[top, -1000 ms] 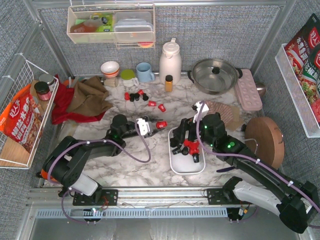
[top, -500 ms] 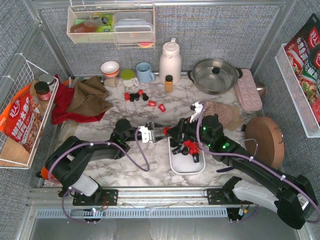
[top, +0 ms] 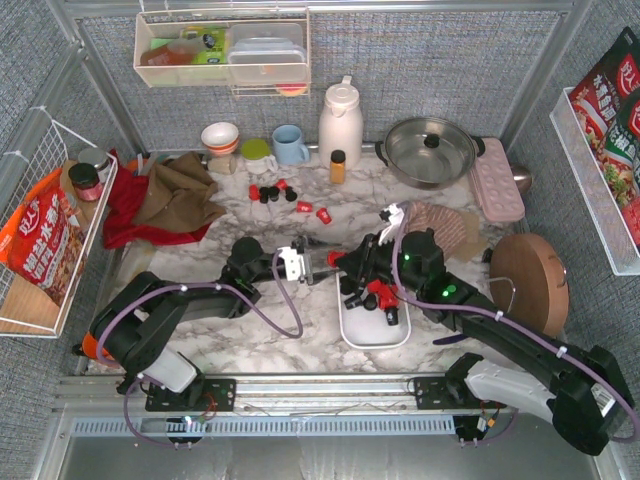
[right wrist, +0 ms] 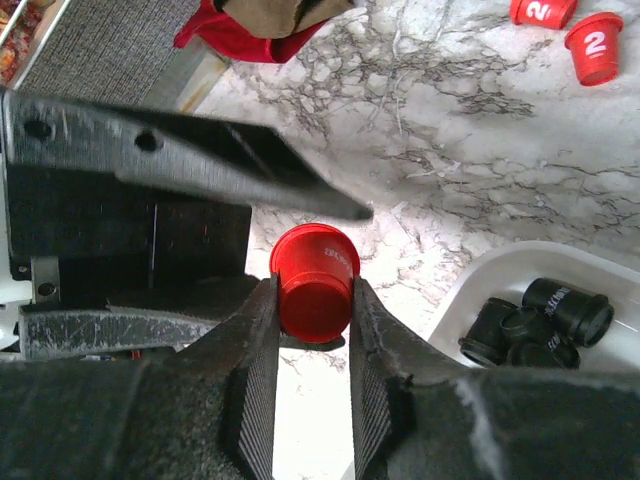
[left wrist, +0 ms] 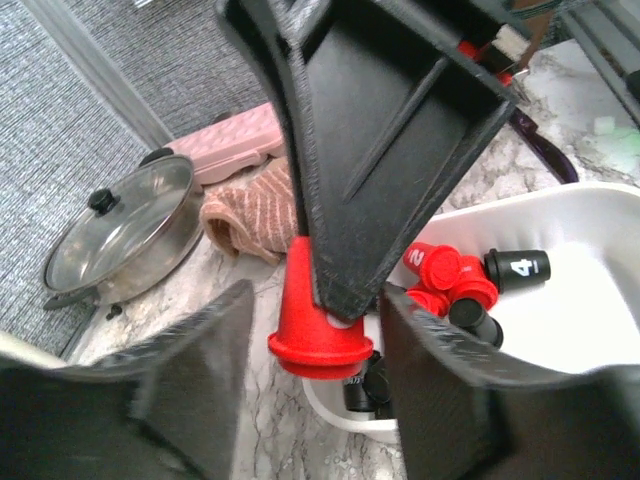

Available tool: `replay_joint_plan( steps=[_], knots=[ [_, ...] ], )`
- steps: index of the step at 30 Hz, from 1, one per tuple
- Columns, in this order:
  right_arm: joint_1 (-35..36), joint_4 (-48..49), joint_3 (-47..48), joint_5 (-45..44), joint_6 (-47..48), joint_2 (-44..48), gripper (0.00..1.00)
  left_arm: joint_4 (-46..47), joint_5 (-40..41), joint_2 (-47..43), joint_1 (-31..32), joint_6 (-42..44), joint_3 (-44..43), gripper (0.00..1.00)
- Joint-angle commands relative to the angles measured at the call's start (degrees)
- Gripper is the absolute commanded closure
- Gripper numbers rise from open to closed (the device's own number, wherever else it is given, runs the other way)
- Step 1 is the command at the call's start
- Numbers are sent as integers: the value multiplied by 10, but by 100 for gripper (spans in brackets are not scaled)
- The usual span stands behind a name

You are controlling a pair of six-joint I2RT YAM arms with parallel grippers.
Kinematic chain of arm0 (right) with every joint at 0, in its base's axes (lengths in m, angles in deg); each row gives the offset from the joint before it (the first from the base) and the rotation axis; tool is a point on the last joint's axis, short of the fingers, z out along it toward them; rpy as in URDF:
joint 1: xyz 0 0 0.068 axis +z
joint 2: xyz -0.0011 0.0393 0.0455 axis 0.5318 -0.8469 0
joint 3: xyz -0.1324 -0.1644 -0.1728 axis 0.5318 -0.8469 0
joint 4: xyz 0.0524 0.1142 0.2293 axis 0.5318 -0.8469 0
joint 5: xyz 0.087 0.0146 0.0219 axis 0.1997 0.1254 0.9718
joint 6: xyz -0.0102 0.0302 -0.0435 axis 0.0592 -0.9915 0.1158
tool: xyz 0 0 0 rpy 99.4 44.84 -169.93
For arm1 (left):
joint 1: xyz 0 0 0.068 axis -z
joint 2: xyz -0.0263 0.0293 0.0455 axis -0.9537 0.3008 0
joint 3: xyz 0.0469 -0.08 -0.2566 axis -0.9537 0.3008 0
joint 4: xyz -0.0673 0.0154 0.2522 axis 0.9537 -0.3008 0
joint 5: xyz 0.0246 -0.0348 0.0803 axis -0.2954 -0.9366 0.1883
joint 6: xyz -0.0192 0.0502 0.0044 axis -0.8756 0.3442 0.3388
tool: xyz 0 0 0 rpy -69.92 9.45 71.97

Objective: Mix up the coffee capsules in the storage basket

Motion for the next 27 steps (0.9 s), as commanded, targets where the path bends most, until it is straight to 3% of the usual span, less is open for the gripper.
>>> replay_joint_plan(
  steps=[1,2,3,7,10,13,16,21,24,27],
  knots=[
    [0,-11,-4,-43,7,14,76,-1,30,2,0,-12,-3,27],
    [0,-19,-5,-54,14,19,77,-4,36,2,-1,-12,-4,6],
    [0,-30,-5,-69,22,24,78,-8,43,2,-1,-10,-4,1],
    [0,-114,2,-134,65,36,79,-11,115,9,-3,-28,-4,1],
    [0,-206,17,-176,101,28,78,-26,258,22,-11,-68,-16,1],
    [0,-259,24,-184,132,14,74,-128,375,45,-28,-95,-77,1],
    [0,-298,25,-171,149,2,70,-304,451,90,-55,-149,-184,1],
    [2,-358,40,-114,169,-18,66,-600,466,214,-101,-185,-394,1],
    [2,-387,44,-83,179,-31,63,-629,460,266,-123,-195,-442,1],
    [3,-398,37,-75,182,-38,52,-664,475,308,-128,-186,-490,0]
  ],
)
